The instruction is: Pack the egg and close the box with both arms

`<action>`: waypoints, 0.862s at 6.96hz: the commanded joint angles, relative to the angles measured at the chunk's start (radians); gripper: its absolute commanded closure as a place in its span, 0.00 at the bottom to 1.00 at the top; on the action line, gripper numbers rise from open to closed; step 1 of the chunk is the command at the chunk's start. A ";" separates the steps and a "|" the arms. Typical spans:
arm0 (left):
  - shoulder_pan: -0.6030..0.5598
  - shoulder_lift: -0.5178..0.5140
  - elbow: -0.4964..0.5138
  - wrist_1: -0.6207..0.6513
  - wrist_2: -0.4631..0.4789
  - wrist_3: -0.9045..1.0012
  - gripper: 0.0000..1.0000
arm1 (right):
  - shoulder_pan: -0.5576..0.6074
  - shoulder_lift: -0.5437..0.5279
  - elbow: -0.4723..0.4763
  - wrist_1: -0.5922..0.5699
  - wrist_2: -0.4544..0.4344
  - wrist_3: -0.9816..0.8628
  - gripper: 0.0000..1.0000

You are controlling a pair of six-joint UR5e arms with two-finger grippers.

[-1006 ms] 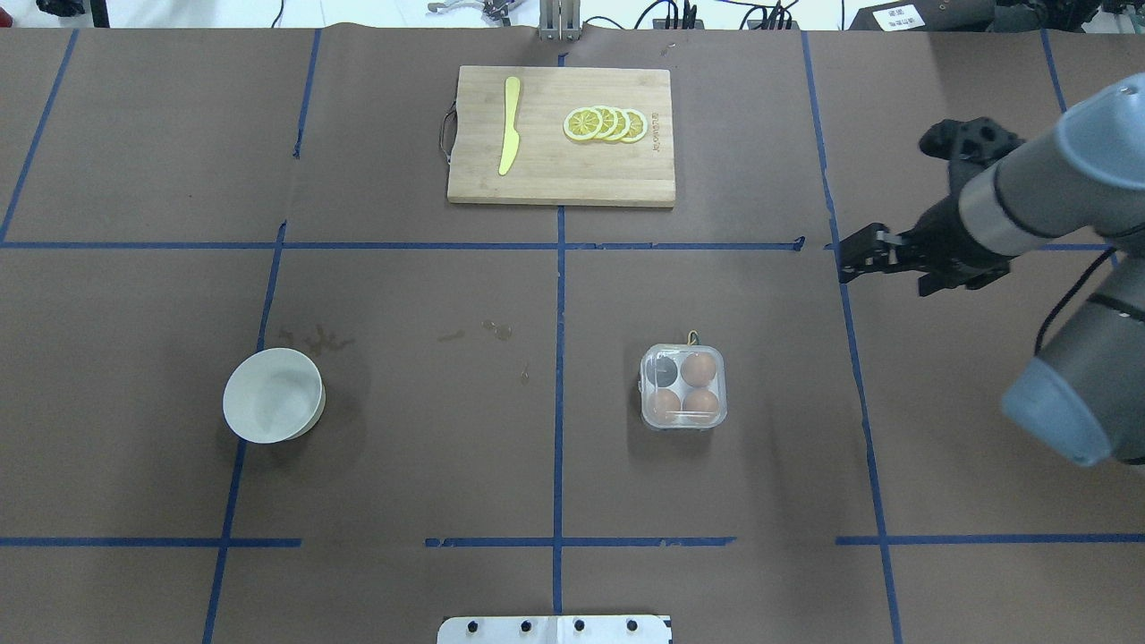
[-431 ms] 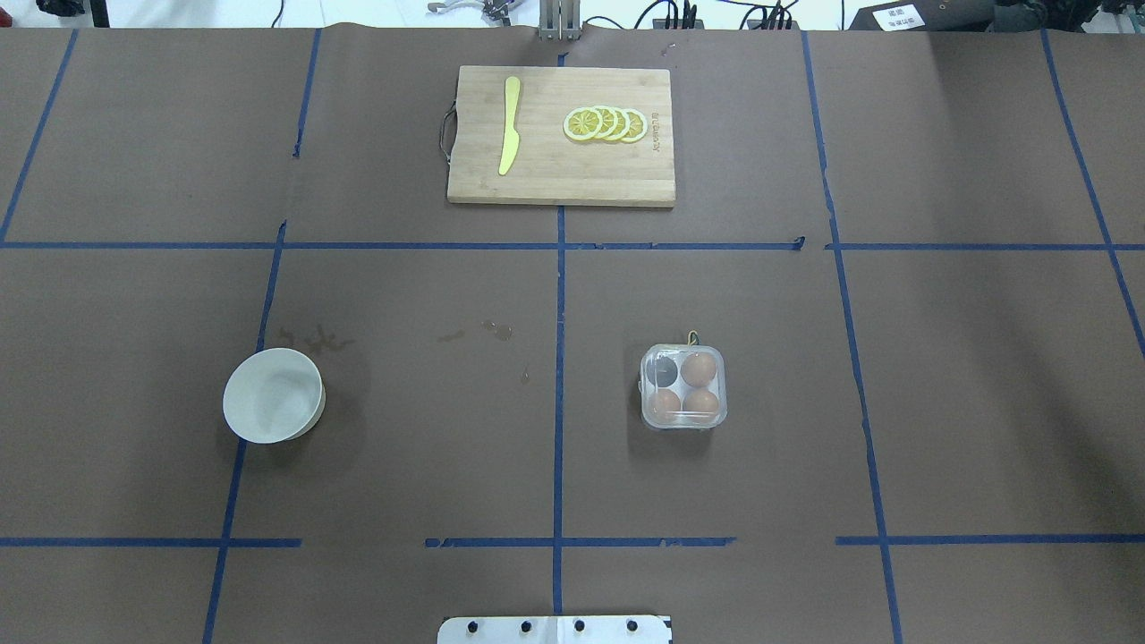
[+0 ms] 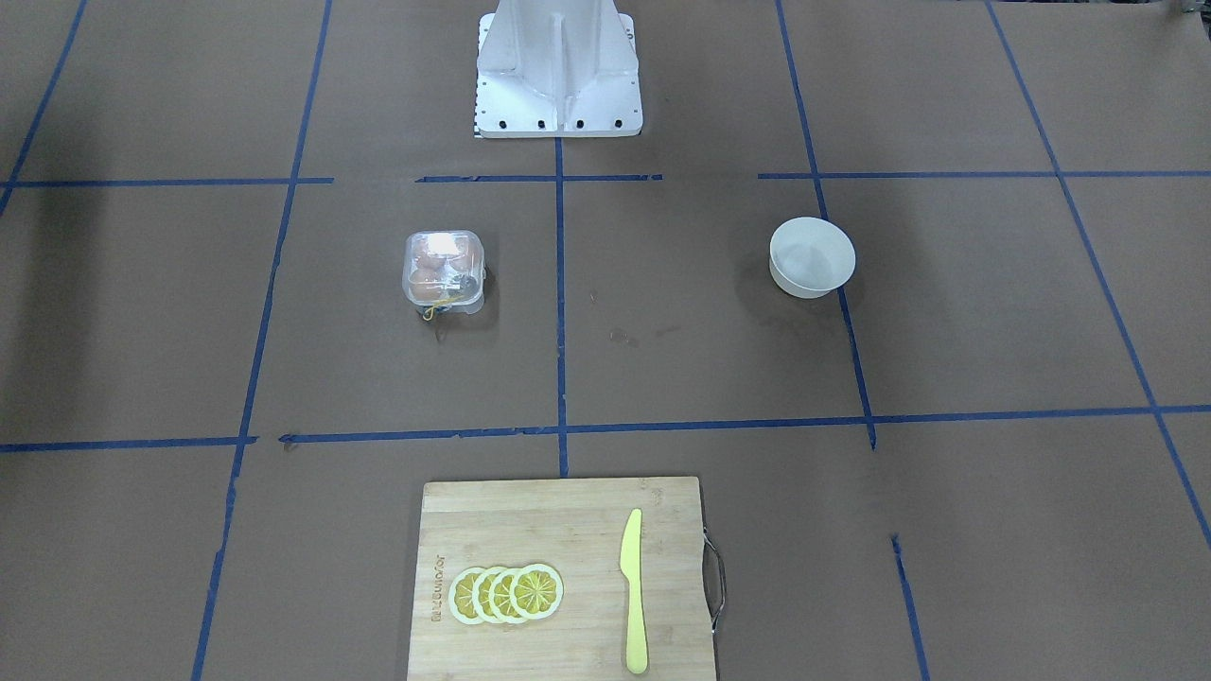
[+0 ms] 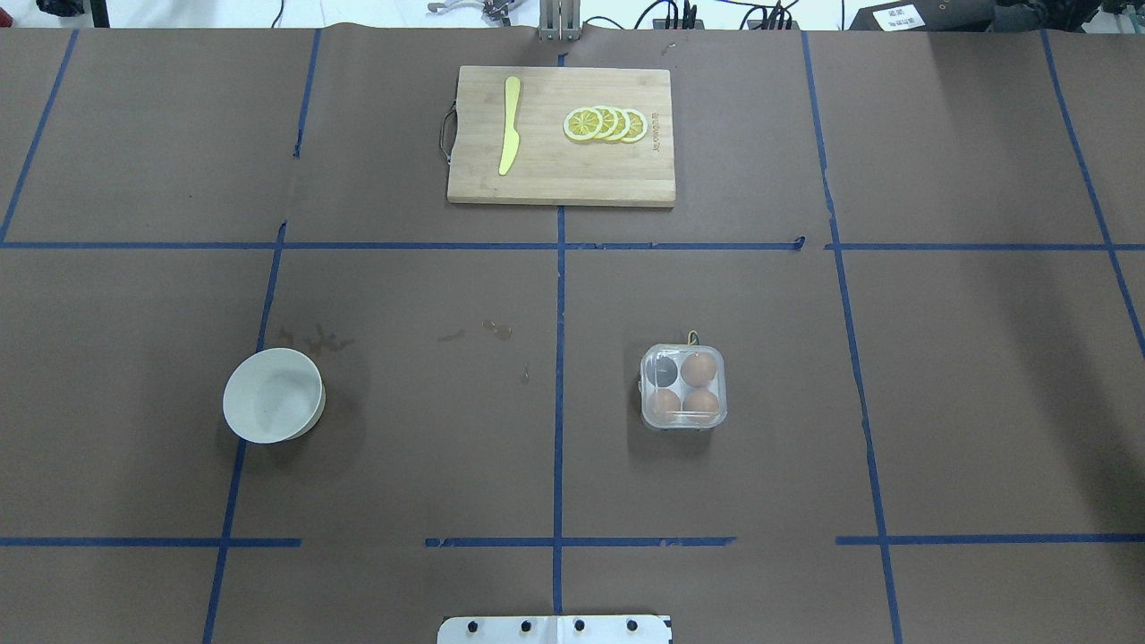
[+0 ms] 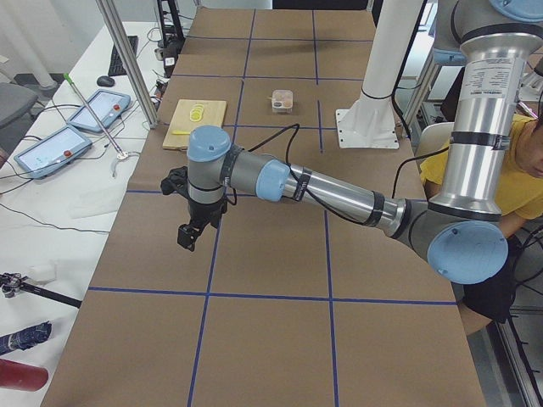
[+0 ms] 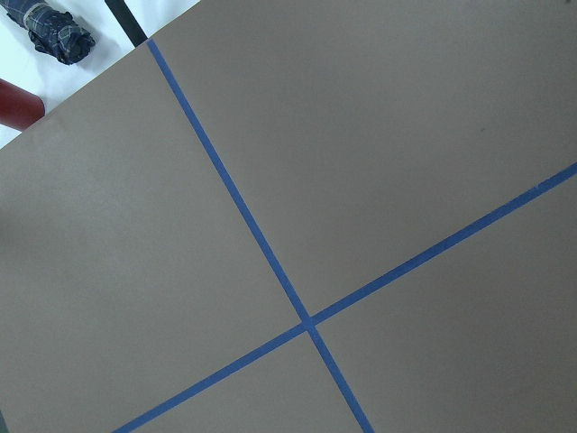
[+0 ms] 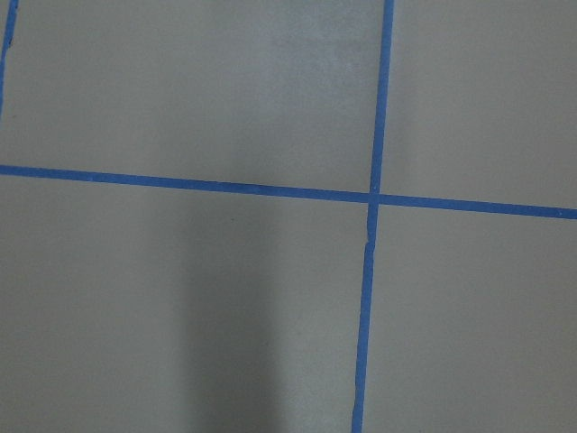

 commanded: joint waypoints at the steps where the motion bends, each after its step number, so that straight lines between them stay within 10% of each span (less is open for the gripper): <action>1: -0.002 0.004 0.020 0.009 -0.013 0.001 0.00 | 0.025 -0.012 0.004 -0.004 0.033 -0.001 0.00; 6: -0.021 0.036 0.025 -0.001 -0.021 -0.006 0.00 | -0.079 0.068 -0.039 -0.013 -0.029 0.016 0.00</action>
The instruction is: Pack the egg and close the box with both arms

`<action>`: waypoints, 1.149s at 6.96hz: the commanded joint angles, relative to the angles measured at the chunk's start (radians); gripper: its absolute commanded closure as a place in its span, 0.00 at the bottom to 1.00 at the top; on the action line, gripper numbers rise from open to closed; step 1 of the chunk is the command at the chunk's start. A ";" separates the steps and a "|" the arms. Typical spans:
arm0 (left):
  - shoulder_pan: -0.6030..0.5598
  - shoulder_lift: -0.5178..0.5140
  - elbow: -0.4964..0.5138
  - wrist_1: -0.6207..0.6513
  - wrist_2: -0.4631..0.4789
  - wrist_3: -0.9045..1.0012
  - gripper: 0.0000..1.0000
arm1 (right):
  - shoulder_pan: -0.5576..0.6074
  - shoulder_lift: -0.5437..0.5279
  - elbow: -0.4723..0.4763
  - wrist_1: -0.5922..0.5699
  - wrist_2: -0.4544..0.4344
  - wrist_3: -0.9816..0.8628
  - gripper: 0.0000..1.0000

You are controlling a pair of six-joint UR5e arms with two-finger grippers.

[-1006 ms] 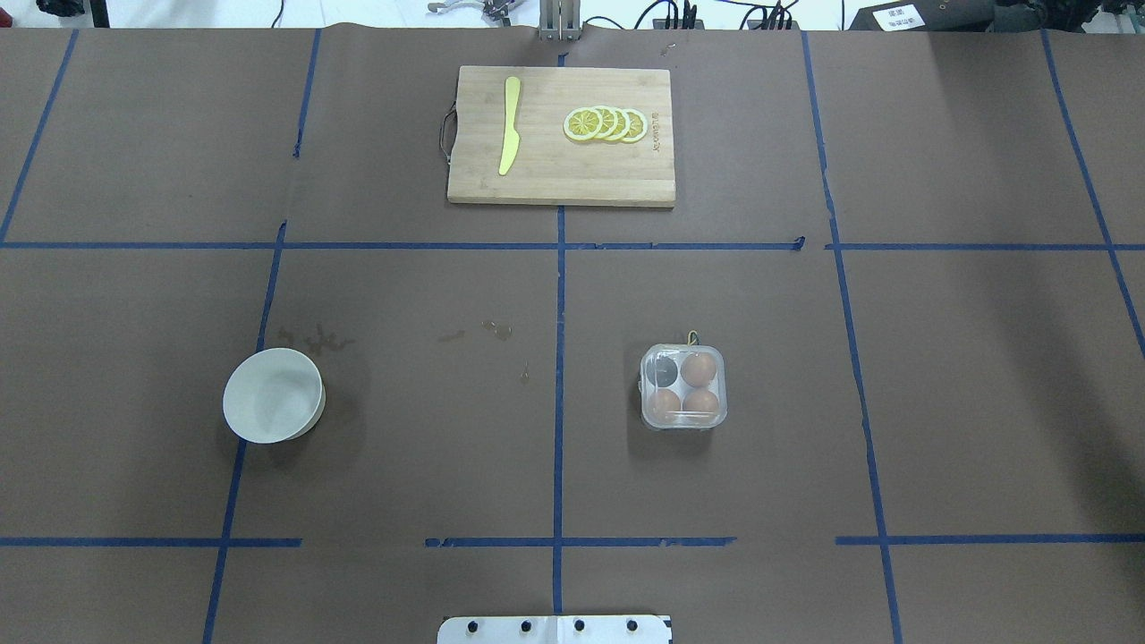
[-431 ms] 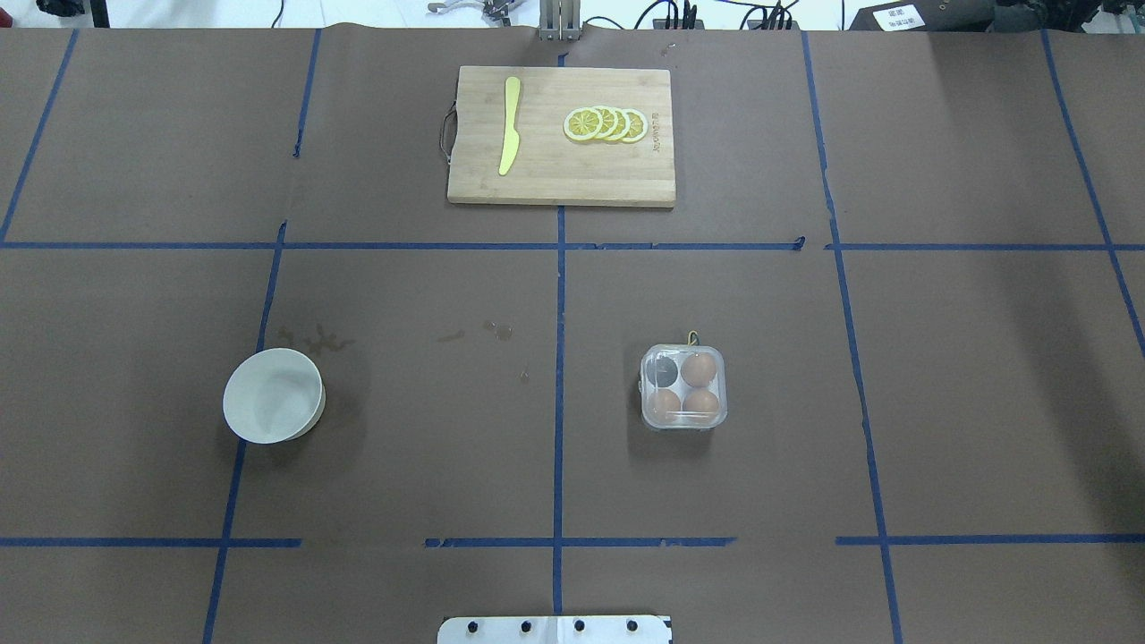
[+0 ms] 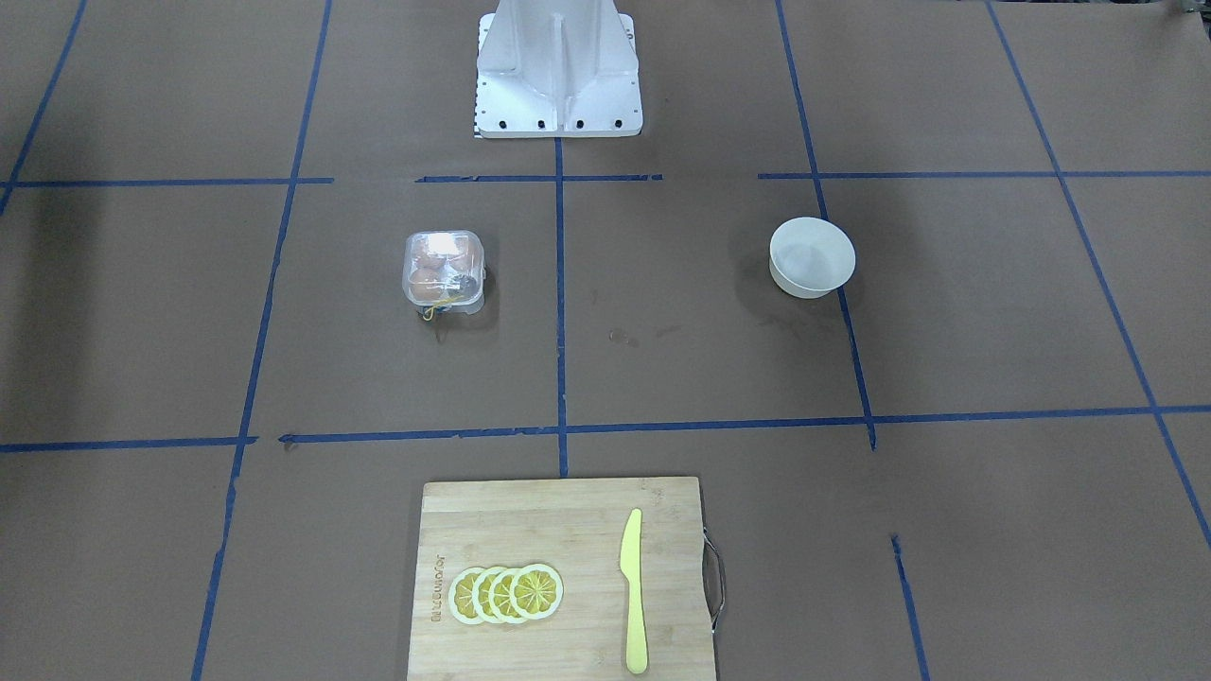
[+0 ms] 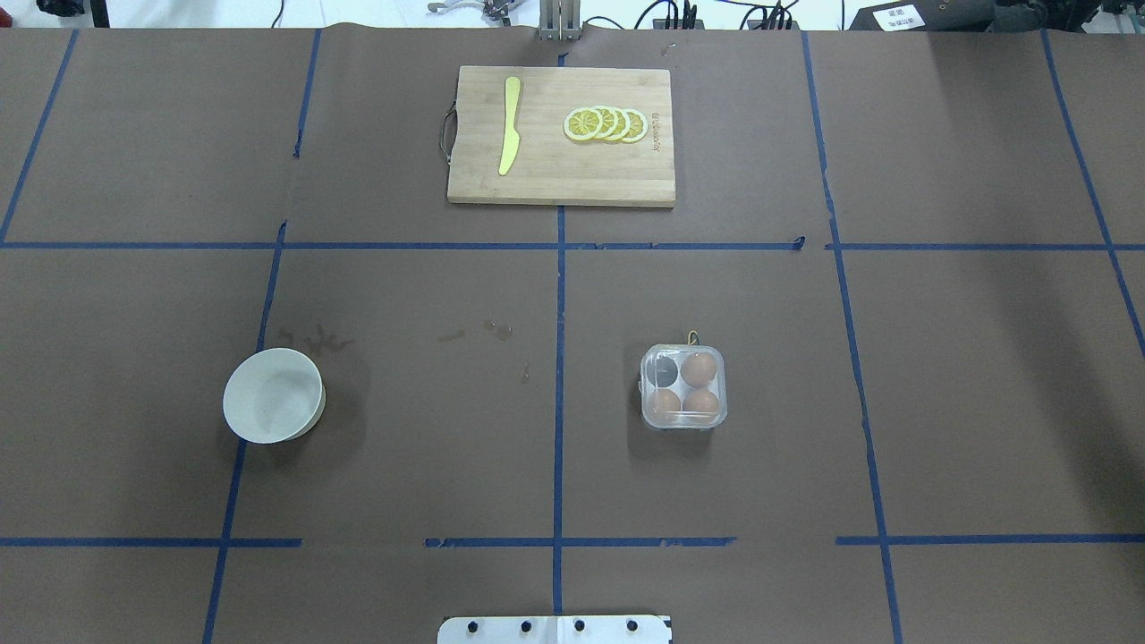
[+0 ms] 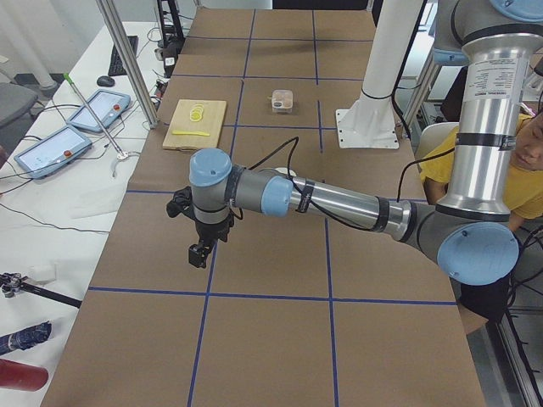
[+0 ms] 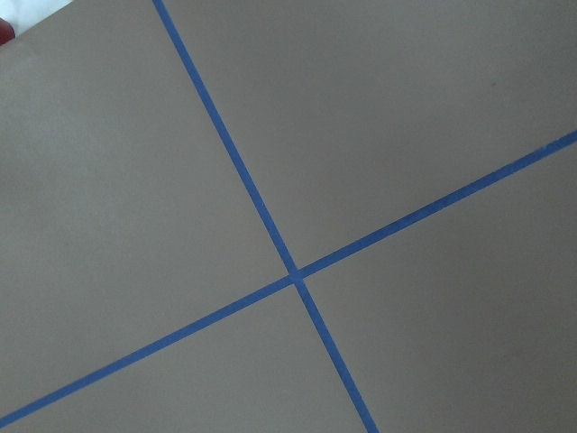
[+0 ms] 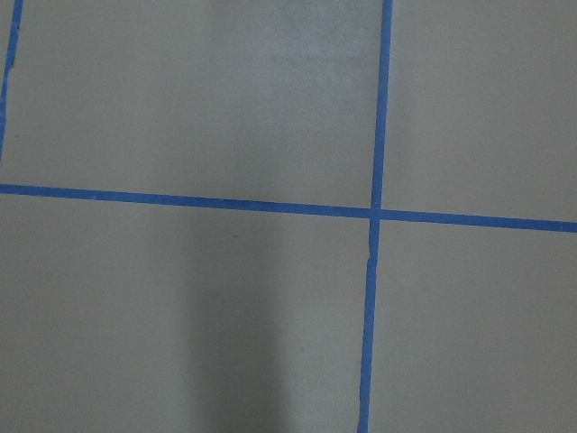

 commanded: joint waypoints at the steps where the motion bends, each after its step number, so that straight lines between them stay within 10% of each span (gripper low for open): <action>1: -0.011 -0.005 -0.001 0.004 0.013 0.000 0.00 | -0.100 0.044 -0.018 -0.001 -0.075 -0.001 0.00; 8: -0.022 0.009 0.091 0.117 -0.056 -0.101 0.00 | -0.080 0.049 -0.070 -0.149 -0.094 -0.010 0.00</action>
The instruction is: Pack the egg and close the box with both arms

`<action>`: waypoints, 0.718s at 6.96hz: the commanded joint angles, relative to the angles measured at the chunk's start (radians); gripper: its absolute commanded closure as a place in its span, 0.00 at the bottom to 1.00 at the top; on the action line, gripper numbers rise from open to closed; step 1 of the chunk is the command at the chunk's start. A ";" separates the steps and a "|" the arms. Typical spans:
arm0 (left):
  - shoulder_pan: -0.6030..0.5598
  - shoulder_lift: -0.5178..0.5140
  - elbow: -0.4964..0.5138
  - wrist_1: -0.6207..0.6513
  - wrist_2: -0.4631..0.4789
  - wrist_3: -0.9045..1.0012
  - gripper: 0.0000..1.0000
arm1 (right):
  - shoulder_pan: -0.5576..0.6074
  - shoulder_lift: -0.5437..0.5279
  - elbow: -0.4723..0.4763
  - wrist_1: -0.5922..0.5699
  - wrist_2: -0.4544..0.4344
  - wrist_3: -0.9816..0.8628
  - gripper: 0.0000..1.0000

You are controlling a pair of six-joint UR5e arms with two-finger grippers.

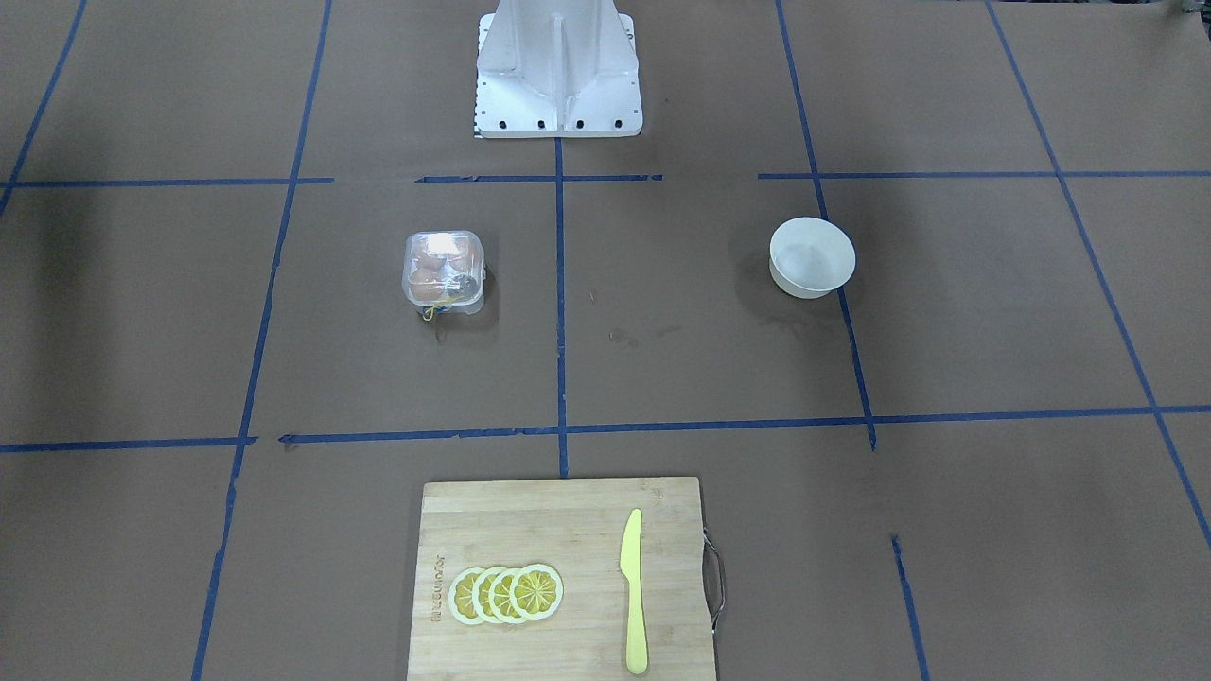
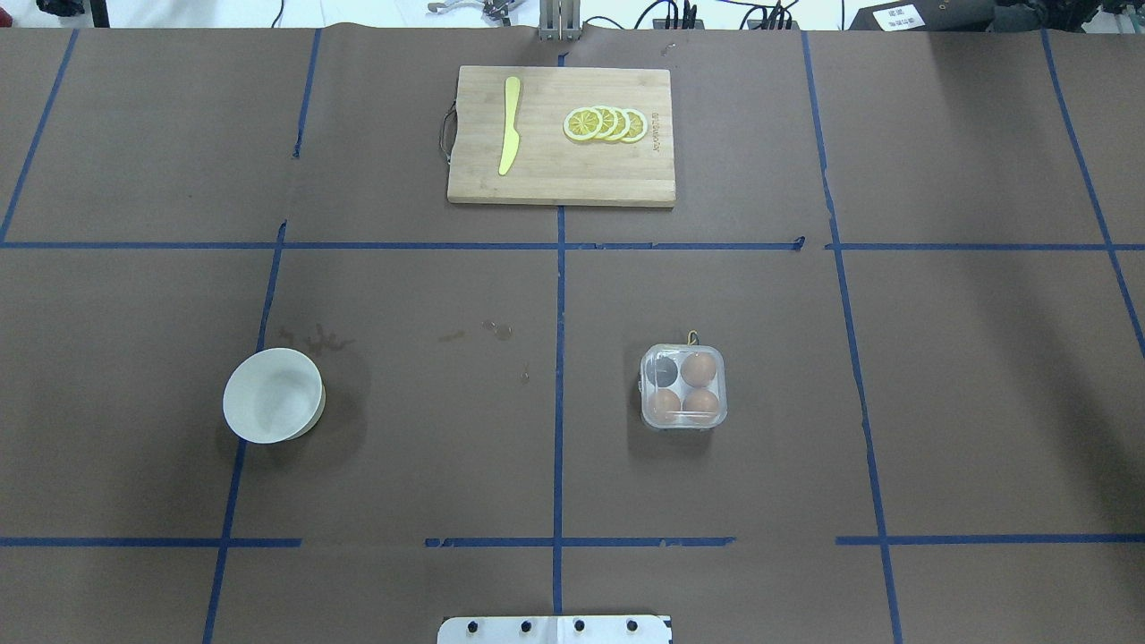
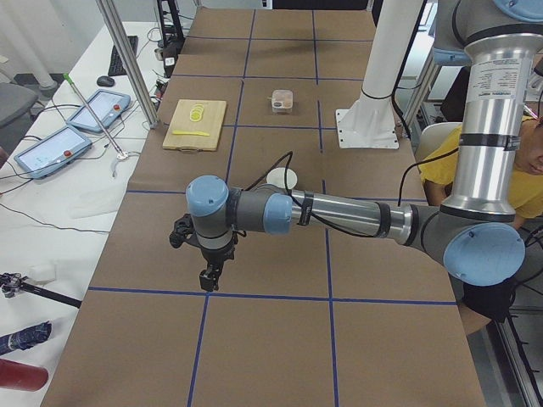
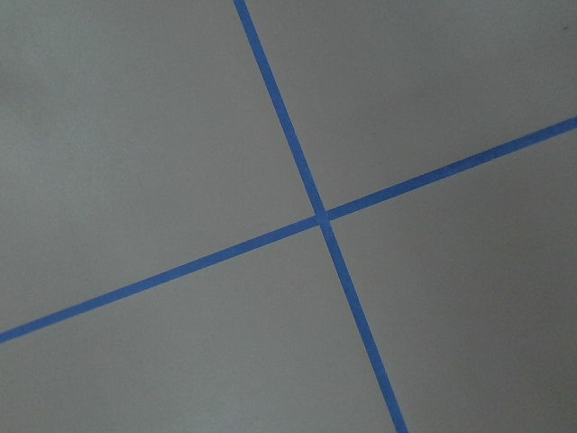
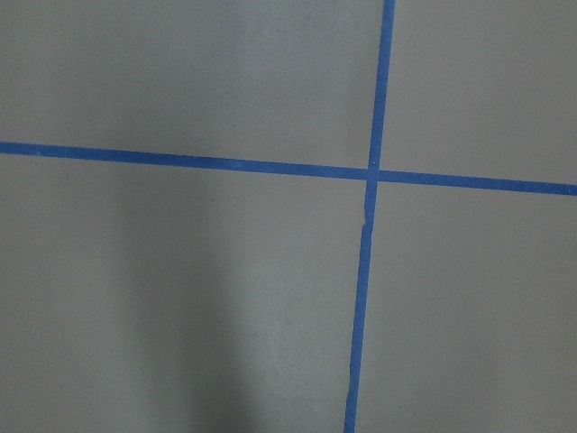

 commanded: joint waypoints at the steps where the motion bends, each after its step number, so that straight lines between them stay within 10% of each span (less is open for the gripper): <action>1: -0.003 -0.015 -0.001 0.101 -0.015 -0.077 0.00 | 0.016 -0.012 -0.065 0.000 -0.002 -0.008 0.00; 5: -0.003 -0.001 0.012 0.112 -0.064 -0.120 0.00 | 0.022 -0.026 -0.075 0.001 -0.008 -0.008 0.00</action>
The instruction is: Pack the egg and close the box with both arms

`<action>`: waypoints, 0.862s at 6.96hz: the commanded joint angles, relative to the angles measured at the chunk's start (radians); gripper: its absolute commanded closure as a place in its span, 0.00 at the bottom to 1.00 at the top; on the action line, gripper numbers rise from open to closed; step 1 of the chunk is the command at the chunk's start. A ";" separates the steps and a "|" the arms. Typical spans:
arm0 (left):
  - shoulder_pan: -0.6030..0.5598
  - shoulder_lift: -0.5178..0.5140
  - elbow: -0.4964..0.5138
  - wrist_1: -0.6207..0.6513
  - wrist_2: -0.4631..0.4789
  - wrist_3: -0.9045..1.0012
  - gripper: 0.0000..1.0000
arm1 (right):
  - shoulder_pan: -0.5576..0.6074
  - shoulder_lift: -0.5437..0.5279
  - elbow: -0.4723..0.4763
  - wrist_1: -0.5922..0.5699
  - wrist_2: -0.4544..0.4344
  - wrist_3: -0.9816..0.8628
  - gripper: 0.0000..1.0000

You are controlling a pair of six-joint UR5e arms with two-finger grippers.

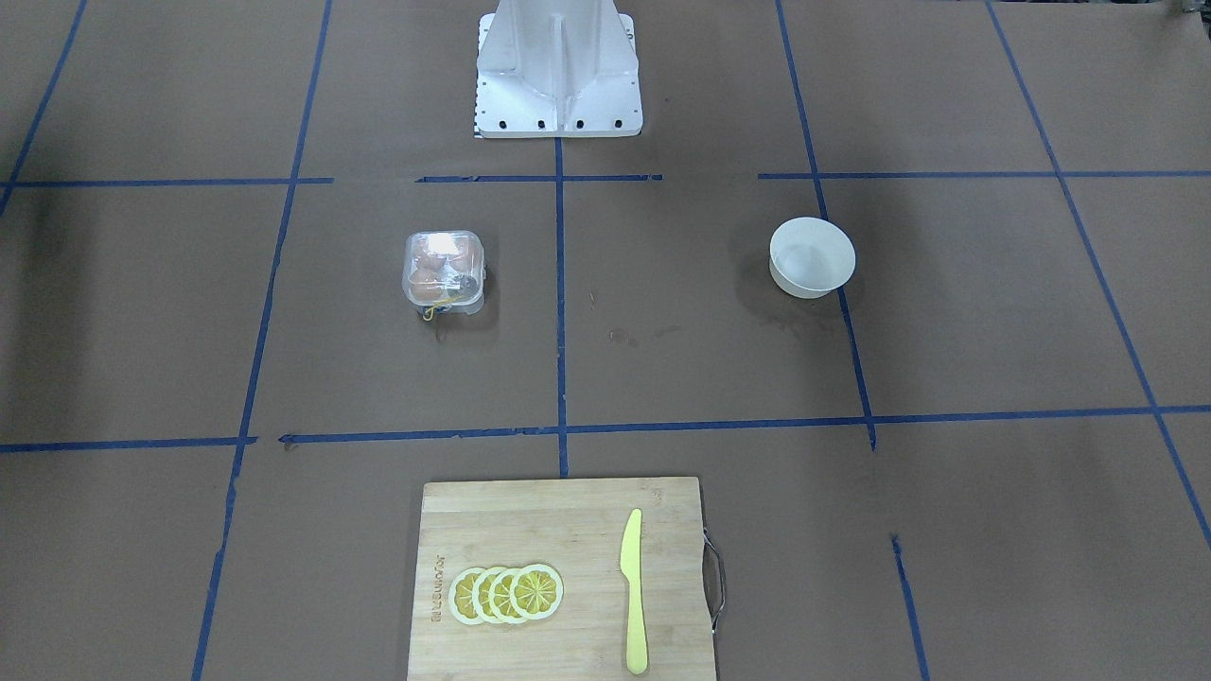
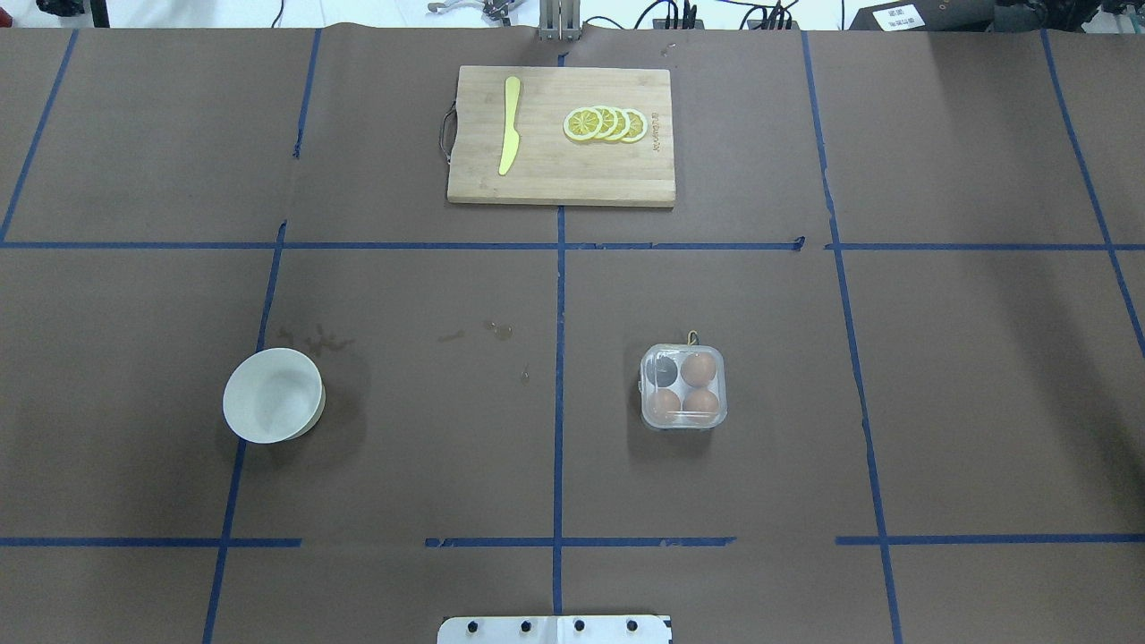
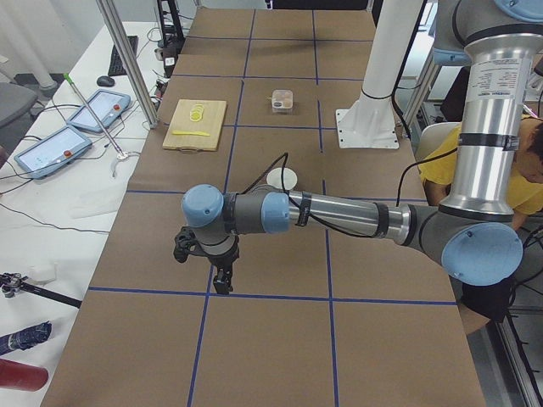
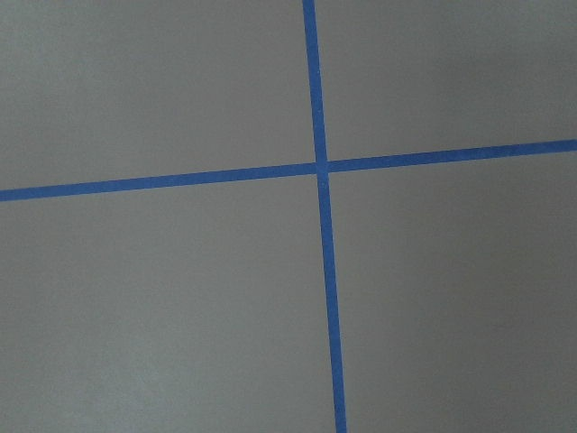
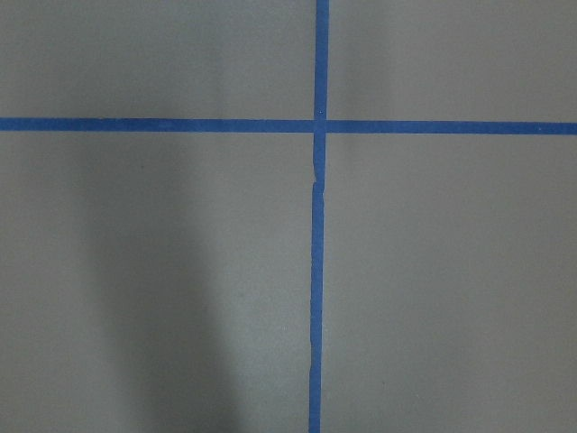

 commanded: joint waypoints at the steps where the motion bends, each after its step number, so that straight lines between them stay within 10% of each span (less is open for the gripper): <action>1: 0.000 0.005 0.006 -0.003 0.000 0.001 0.00 | 0.004 -0.001 -0.002 0.001 -0.004 -0.002 0.00; 6: -0.008 -0.007 0.037 -0.006 0.006 0.004 0.00 | 0.004 -0.010 -0.017 0.004 -0.011 -0.073 0.00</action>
